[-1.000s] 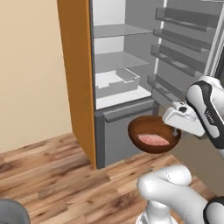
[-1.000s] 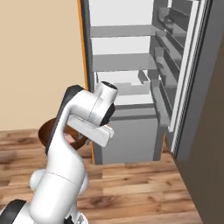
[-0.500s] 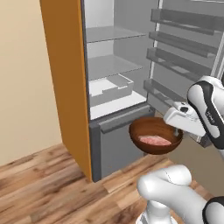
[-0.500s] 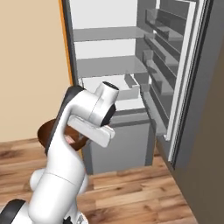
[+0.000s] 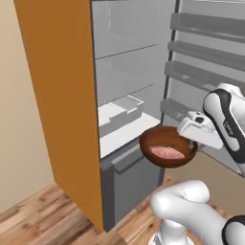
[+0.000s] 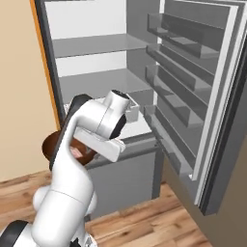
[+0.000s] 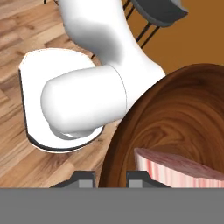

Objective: Place one of the steaks on the plate and the other in the bowl. Then place the bowl in the fridge.

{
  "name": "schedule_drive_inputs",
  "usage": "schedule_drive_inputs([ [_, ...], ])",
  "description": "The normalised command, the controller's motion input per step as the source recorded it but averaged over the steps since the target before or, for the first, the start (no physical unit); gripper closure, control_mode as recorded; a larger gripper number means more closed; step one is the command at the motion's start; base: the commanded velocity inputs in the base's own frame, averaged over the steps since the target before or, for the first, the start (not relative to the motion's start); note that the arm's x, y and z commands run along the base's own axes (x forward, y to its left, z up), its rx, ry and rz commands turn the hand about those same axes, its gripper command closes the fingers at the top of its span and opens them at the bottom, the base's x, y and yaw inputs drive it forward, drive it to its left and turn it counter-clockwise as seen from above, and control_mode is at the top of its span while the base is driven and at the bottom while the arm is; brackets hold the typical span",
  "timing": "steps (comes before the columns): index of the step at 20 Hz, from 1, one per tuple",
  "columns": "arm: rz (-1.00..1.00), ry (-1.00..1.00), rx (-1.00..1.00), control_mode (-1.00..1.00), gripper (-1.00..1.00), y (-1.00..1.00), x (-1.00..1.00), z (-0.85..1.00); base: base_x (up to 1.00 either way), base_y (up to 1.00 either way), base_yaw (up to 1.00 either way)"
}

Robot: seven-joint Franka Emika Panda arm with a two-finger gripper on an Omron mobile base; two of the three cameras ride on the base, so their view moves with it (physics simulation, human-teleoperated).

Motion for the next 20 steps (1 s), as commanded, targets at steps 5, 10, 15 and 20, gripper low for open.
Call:
schedule_drive_inputs([
  [5, 0.00, 0.00, 0.00, 1.00, 1.00, 0.00, 0.00, 0.00, 0.36, 0.39, -0.29],
  [10, 0.00, 0.00, 0.00, 1.00, 1.00, 0.00, 0.00, 0.00, 0.41, 0.00, -0.29],
  [15, 0.00, 0.00, 0.00, 1.00, 1.00, 0.00, 0.00, 0.00, 0.26, 0.34, -0.27],
  [20, 0.00, 0.00, 0.00, 1.00, 1.00, 0.00, 0.00, 0.00, 0.32, 0.57, -0.16],
])
